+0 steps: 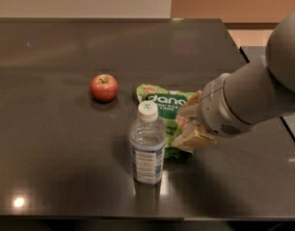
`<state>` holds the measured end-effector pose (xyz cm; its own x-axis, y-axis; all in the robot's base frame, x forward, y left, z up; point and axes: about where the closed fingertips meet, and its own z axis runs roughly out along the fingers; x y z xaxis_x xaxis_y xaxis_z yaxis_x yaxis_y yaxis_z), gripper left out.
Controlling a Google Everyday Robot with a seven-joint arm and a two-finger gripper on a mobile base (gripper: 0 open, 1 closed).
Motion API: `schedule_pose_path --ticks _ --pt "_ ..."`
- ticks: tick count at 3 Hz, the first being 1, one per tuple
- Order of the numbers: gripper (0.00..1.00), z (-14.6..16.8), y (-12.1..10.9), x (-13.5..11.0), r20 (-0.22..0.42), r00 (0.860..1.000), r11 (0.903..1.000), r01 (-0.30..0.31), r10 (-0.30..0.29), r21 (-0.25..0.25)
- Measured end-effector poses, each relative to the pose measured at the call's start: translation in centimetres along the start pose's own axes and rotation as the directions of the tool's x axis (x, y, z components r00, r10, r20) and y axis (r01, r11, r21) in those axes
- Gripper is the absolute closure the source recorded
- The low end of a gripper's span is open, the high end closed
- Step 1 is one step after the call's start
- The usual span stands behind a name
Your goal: Move green rice chip bag near blue plastic bottle
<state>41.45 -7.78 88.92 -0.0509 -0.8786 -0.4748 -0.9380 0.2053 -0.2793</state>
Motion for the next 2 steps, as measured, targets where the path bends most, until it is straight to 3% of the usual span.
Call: schedule_pose_path --ticks 1,2 --pt "0.0 0.01 0.04 -0.12 0.0 1.0 1.0 0.003 -0.003 0.0" --pt "0.0 0.01 0.04 -0.12 0.0 1.0 1.0 0.003 -0.003 0.0"
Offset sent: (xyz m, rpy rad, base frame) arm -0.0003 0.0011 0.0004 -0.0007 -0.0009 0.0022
